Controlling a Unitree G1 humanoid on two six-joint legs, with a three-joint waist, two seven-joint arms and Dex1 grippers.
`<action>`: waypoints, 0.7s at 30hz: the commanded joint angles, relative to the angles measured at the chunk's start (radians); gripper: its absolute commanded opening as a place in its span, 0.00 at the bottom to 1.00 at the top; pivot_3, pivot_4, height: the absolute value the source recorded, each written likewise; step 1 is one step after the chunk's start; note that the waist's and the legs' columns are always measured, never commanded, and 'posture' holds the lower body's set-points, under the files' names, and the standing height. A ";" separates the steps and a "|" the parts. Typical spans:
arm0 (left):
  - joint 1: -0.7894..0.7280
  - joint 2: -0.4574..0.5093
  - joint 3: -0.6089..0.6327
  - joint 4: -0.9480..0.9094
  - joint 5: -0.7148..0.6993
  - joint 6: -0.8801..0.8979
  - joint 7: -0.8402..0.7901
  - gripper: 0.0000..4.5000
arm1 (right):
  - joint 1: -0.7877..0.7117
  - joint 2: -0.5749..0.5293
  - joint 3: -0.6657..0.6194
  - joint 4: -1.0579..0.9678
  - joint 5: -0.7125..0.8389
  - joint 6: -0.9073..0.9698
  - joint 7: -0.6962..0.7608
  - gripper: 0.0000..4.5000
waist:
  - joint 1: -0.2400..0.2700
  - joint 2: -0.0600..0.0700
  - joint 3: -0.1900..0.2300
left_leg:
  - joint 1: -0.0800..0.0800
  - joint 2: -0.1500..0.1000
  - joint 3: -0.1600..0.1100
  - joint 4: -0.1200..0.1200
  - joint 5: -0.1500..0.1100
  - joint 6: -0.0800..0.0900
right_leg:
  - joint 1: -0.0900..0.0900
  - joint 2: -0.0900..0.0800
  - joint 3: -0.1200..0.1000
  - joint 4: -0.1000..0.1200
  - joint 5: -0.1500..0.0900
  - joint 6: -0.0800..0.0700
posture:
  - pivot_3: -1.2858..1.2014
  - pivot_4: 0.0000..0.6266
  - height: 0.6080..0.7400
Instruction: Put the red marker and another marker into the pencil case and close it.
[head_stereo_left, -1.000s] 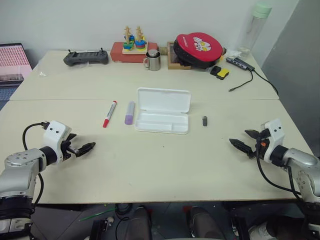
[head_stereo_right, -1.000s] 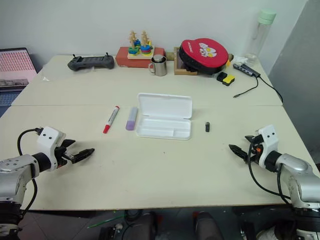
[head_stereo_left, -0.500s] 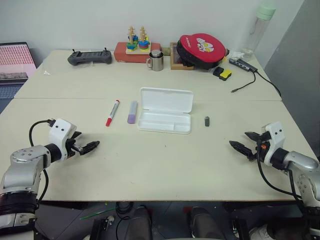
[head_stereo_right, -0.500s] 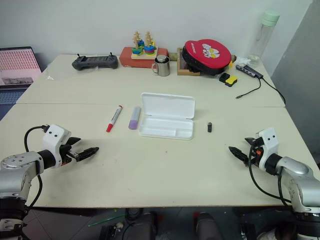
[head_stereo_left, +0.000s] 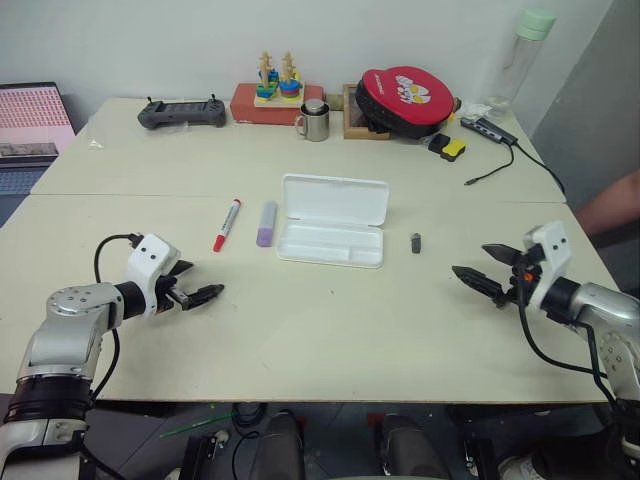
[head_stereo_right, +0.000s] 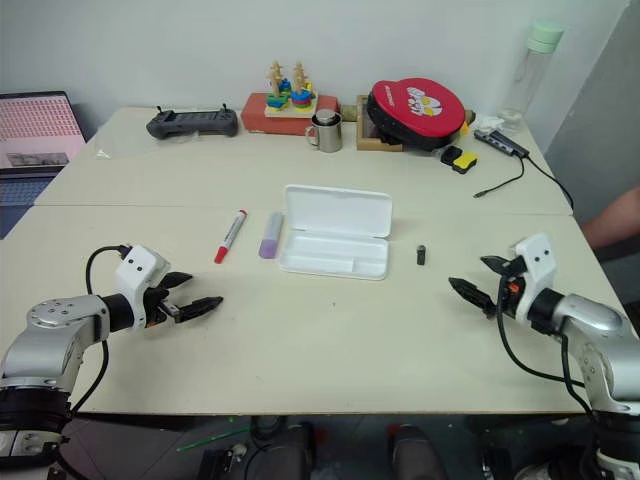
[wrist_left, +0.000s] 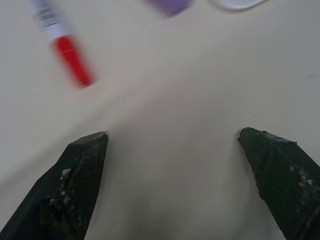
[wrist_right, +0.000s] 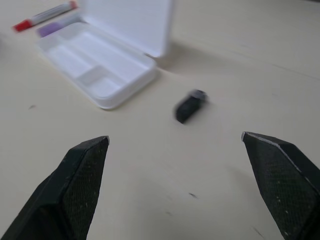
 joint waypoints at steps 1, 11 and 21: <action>-0.001 -0.026 -0.075 -0.203 -0.089 0.062 -0.088 1.00 | -0.144 0.009 0.159 0.027 -0.057 -0.032 0.107 0.99 | -0.005 -0.001 0.000 | 0.000 0.000 0.000 0.000 0.000 0.000 | 0.000 0.000 0.000 0.000 0.000 0.000 | 0.52 0.24 1.00; -0.074 -0.101 -0.101 -0.291 -0.121 0.115 -0.029 1.00 | -0.432 0.135 0.432 0.384 -0.282 -0.154 0.226 0.99 | -0.014 -0.001 0.001 | -0.001 0.001 -0.002 0.000 0.000 0.000 | 0.000 0.002 -0.001 0.000 0.003 0.005 | 0.52 0.24 1.00; -0.110 -0.136 -0.030 -0.300 -0.187 0.103 0.007 1.00 | -0.580 0.250 0.493 0.661 -0.406 -0.294 0.299 0.96 | -0.016 -0.001 0.001 | -0.001 0.001 -0.003 0.000 0.000 0.000 | 0.000 0.002 -0.002 0.001 0.003 0.005 | 0.52 0.24 1.00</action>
